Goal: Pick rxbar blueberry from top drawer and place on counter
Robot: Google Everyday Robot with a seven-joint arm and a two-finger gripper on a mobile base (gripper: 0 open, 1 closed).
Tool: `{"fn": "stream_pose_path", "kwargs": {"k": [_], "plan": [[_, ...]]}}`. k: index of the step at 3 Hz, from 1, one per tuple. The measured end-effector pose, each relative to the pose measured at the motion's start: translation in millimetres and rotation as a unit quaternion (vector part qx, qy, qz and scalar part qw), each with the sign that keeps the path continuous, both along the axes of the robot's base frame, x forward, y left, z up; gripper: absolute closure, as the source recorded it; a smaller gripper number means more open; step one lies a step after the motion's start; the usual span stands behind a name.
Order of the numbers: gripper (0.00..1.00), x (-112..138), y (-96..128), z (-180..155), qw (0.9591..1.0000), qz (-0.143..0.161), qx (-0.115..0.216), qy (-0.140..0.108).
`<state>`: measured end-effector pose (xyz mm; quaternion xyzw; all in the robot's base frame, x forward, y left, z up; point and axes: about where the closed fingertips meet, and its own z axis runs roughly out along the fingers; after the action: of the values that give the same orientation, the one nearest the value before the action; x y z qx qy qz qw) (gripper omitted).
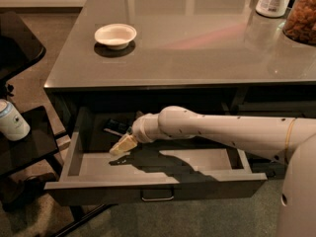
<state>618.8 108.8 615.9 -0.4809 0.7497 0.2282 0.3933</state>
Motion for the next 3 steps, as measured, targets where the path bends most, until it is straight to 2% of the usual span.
{"fn": "stream_pose_path", "kwargs": {"k": [1, 3], "plan": [[0.00, -0.4, 17.7, -1.9, 0.9999, 0.010, -0.002, 0.002], [0.00, 10.8, 37.5, -5.8, 0.9998, 0.014, -0.012, 0.003]]}}
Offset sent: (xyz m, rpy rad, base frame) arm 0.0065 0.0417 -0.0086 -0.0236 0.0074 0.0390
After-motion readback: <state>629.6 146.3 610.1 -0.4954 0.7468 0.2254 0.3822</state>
